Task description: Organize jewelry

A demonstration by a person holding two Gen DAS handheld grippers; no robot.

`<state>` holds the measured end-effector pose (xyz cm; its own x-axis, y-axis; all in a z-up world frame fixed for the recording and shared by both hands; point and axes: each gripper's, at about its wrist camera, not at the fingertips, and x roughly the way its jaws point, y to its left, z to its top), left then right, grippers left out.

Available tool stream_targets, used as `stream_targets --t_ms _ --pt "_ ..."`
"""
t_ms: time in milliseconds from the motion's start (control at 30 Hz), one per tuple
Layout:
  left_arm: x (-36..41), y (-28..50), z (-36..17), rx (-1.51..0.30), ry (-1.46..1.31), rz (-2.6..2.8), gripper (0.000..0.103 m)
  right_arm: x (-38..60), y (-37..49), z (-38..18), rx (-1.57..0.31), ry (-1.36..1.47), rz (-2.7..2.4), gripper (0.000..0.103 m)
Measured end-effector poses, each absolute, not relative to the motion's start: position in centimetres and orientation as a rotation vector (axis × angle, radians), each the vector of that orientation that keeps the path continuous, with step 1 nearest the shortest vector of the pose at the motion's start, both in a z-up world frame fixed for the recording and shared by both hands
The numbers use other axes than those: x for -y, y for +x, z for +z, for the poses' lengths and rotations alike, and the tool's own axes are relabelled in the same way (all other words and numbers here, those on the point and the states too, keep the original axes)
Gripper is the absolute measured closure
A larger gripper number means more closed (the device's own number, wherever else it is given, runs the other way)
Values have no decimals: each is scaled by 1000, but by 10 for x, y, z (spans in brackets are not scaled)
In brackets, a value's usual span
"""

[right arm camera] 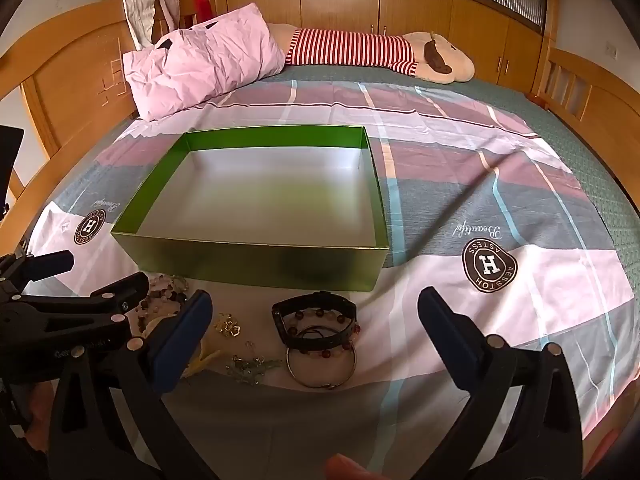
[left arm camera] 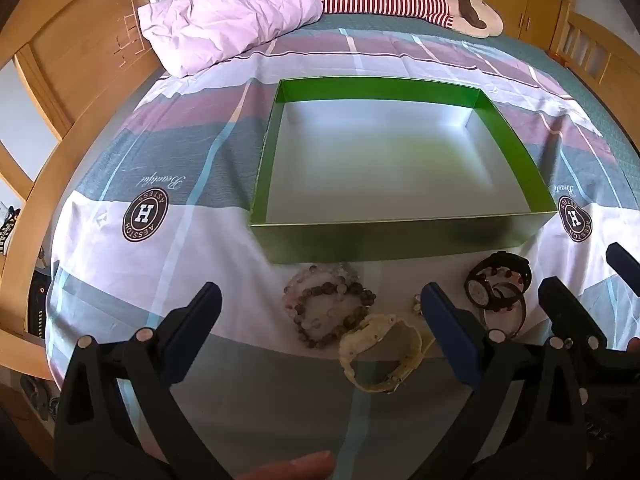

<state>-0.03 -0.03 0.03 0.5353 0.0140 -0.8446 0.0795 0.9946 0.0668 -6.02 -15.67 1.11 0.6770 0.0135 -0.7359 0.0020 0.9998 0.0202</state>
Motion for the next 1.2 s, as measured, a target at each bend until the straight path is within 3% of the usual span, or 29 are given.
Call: stream_targets --t_ms 1200 --pt "1 -1 0 -1010 116 -41 2 157 -61 16 -817 23 15 1"
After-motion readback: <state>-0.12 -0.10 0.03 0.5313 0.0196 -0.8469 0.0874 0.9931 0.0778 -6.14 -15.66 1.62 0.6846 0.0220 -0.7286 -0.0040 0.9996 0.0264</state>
